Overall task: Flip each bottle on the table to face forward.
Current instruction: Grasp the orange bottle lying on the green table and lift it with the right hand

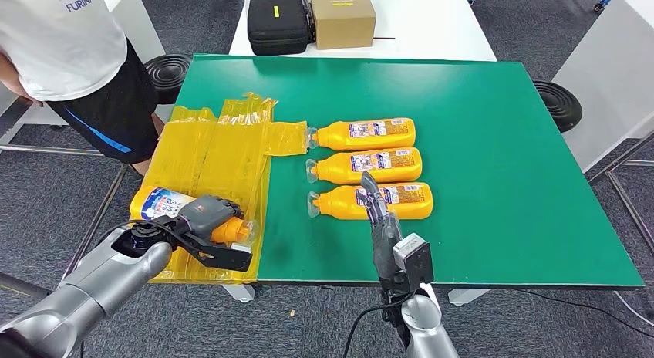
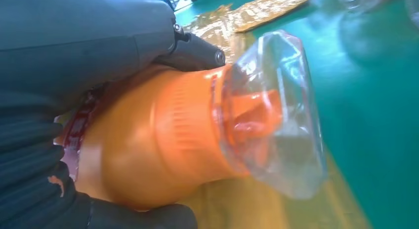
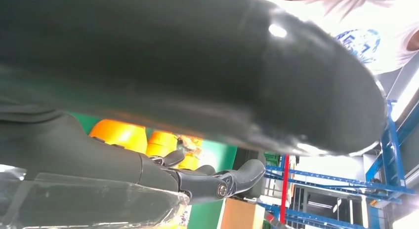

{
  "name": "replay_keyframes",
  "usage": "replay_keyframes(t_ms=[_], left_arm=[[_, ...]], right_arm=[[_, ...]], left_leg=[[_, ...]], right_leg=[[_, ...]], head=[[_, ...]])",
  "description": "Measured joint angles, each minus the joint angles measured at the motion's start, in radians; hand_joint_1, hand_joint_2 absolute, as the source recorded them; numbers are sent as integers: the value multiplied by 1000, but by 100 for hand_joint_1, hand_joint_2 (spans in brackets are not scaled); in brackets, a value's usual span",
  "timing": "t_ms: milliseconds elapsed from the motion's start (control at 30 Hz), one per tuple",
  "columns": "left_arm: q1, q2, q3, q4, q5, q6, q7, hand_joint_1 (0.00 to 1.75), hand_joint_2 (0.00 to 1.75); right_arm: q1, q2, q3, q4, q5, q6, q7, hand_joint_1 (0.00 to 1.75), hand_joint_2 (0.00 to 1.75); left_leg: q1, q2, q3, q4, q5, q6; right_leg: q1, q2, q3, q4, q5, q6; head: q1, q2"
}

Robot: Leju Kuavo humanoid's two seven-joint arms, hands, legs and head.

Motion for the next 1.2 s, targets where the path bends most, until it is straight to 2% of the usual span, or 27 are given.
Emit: replay_keyframes(t_ms=[67,867,1000,1100,1200], left_arm=[[0,-5,-2,7,5,3,-4,0,175],[-10,-12,-16,26,29,-10,-16,0,175],[-8,-12,-16,23,24,24,-6,0,0],[-6,-12,-14,0,15,51,8,0,0],[-19,-6,-10,-45,19,22,19,0,0]], right_arm=[[2,0,-3,0,0,0,0,0,0],[16,0,-16,0,2,-1,0,0,0],[18,0,-17,0,2,-2,0,0,0],[20,0,-19,0,2,-3,1,0,0],[21,4,-27,0,1,-4,6,0,0]], left_leg=[[0,0,0,0,0,0],[0,1,0,0,0,0],[0,1,0,0,0,0],[0,0,0,0,0,0],[0,0,-1,0,0,0]], right_leg=[[0,0,0,0,0,0],[0,0,0,0,0,0],[0,0,0,0,0,0],[0,0,0,0,0,0],[0,0,0,0,0,0]], head=[[0,0],[0,0],[0,0],[0,0],[0,0]])
